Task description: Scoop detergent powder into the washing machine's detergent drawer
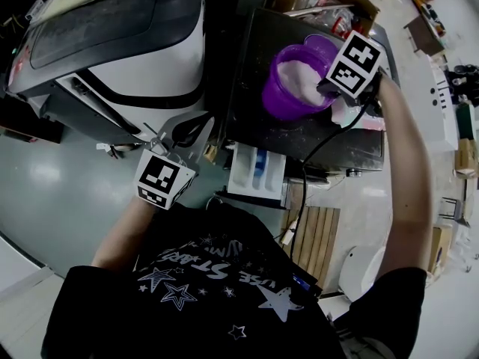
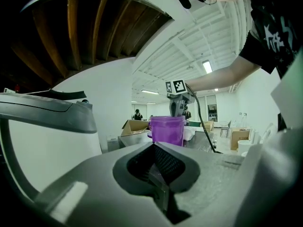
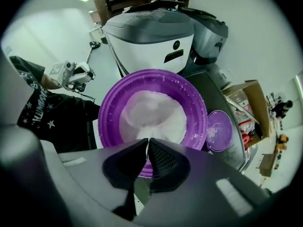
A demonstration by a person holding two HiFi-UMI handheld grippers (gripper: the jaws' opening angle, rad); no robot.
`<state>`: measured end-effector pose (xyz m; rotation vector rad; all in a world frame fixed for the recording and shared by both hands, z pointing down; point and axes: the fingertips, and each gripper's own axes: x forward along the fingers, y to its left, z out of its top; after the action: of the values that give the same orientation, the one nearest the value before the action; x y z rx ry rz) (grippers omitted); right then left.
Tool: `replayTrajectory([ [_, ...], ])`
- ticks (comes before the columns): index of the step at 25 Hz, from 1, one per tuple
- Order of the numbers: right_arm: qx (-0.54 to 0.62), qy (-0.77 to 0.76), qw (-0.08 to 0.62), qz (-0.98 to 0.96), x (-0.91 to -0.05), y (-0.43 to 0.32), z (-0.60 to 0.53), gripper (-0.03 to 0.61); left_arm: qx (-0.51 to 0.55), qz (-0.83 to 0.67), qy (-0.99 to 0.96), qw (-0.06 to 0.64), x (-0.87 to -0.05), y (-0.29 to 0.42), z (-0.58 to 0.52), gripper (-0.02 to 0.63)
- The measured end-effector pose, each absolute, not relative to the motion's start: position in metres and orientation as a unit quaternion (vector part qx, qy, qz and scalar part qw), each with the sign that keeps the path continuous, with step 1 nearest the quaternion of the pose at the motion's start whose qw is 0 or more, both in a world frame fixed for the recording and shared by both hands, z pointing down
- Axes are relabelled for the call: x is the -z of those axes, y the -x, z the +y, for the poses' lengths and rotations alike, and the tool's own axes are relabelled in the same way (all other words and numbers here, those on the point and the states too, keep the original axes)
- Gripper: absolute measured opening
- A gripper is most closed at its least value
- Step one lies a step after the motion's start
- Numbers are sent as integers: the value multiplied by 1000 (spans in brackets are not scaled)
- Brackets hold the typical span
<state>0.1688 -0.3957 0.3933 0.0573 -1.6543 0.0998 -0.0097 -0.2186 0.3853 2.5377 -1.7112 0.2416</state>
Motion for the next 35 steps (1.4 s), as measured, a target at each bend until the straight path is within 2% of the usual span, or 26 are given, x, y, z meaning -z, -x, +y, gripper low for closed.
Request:
replayTrajectory([
  [13, -155, -59, 624, -764, -391, -170, -401, 35, -75, -551, -830, 38, -384, 12, -214, 8],
  [30, -291, -110, 479, -821, -375, -159, -395, 35, -70, -546, -834, 39, -384, 11, -211, 8],
  [35, -315, -170, 430, -829, -367, -167, -406, 35, -68, -539, -839, 36, -384, 10, -210, 8],
])
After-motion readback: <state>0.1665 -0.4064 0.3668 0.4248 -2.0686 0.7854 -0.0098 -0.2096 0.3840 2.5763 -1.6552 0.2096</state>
